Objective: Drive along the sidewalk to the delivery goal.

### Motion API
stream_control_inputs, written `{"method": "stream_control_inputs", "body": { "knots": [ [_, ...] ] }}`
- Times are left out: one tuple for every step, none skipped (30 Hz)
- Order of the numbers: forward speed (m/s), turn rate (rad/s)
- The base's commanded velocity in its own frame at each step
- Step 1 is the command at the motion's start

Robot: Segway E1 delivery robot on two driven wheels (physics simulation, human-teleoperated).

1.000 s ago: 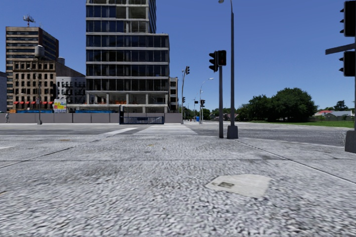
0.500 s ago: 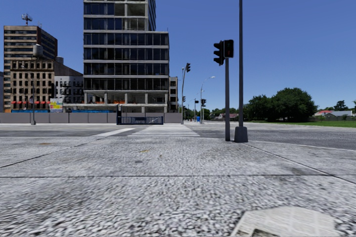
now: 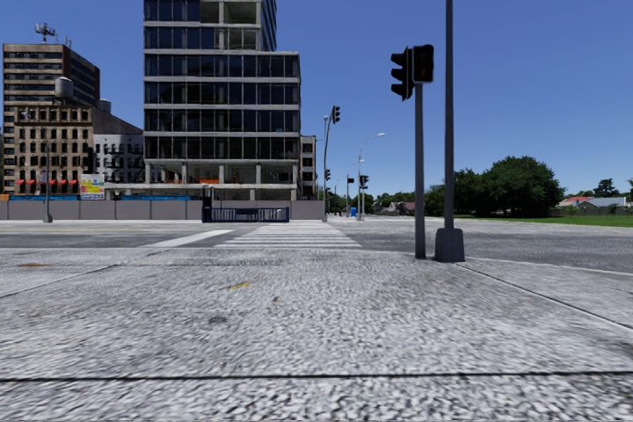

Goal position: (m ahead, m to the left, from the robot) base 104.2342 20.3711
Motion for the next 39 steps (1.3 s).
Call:
{"method": "stream_control_inputs", "body": {
  "knots": [
    [2.0, 0.0],
    [2.0, 0.0],
    [2.0, 0.0],
    [2.0, 0.0],
    [2.0, 0.0],
    [2.0, 0.0],
    [2.0, 0.0],
    [2.0, 0.0],
    [2.0, 0.0],
    [2.0, 0.0],
    [2.0, 0.0],
    [2.0, 0.0],
    [2.0, 0.0],
    [2.0, 0.0],
    [2.0, 0.0],
    [2.0, 0.0],
    [2.0, 0.0],
    [2.0, 0.0],
    [2.0, 0.0],
    [2.0, 0.0],
    [2.0, 0.0],
    [2.0, 0.0],
    [2.0, 0.0],
    [2.0, 0.0],
    [2.0, 0.0],
    [2.0, 0.0],
    [2.0, 0.0],
    [2.0, 0.0],
    [2.0, 0.0],
    [2.0, 0.0],
    [2.0, 0.0],
    [2.0, 0.0],
    [2.0, 0.0],
    [2.0, 0.0],
    [2.0, 0.0],
    [2.0, 0.0],
    [2.0, 0.0],
    [2.0, 0.0],
    [2.0, 0.0]
  ]
}}
